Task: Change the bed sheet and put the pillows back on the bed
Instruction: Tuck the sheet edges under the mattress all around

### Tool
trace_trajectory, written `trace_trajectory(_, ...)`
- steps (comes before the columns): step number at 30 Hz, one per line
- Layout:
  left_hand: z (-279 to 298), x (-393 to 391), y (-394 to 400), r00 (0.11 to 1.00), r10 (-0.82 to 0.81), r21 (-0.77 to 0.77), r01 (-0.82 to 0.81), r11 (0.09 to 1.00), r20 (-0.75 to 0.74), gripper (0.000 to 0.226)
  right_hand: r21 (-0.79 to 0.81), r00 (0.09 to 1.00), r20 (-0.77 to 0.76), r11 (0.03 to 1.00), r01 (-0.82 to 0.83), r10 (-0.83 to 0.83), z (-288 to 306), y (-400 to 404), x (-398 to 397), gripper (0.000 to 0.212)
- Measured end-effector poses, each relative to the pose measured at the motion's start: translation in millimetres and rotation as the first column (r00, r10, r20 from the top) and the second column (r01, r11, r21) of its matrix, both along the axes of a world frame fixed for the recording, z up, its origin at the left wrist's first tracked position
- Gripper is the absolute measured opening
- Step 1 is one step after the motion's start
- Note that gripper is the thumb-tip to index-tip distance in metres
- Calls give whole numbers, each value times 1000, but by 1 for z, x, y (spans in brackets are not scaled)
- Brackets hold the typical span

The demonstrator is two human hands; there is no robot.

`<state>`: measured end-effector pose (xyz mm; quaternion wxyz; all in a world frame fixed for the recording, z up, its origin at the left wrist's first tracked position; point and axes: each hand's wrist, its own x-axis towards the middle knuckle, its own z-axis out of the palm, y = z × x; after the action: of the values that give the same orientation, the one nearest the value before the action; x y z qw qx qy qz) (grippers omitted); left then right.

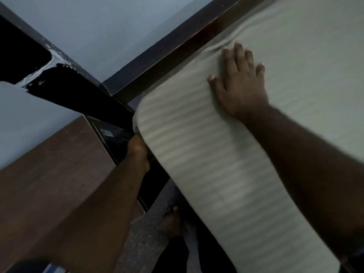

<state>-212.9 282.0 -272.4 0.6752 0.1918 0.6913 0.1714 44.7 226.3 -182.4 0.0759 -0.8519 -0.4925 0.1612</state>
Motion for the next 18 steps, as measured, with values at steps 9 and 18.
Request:
trace_trajectory(9,100,21,-59,478,-267,538,810,-234,-837,40,-45,946,-3,945,324,-324,-12,-115,-114,69)
trace_trajectory(18,70,54,-20,-76,-138,10,845,-535,-987,65,-118,971,44,964,237,-234,-32,-172,-62,71)
